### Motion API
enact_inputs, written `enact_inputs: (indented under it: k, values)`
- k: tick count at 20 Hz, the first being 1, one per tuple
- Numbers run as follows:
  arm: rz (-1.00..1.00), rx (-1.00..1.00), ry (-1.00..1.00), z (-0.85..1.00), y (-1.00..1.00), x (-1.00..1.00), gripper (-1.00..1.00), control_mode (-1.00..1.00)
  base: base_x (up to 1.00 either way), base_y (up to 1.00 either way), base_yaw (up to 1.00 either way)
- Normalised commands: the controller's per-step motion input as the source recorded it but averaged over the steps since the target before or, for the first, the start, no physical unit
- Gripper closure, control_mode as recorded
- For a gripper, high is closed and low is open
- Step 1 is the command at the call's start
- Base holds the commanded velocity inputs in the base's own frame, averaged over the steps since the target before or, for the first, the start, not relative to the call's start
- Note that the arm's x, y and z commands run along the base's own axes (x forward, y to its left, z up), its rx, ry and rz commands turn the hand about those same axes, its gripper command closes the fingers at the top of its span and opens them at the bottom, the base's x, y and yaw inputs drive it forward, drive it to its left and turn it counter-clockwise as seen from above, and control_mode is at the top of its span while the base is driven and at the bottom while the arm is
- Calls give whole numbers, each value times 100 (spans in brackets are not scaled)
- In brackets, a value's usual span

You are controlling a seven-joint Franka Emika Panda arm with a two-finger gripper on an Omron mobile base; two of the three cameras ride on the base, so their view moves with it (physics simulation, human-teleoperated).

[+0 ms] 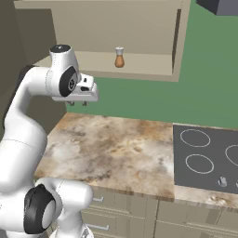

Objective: Retrieve the shaker from the cabinet and place it next the steak on a plate on the dining table.

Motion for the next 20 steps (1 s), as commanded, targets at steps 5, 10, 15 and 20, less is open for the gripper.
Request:
enact_inputs:
  k: [5, 10, 15, 20]
  values:
    - [0, 0, -9, 0, -6, -9, -100, -100, 0, 0, 0]
    - [0, 0, -23, 0, -25, -21, -100, -100, 0, 0, 0]
    - [0, 0, -23, 9, -31, -15, -100, -100, 0, 0, 0]
    - [0, 0, -26, 19, -27, -5, -100, -100, 0, 0, 0]
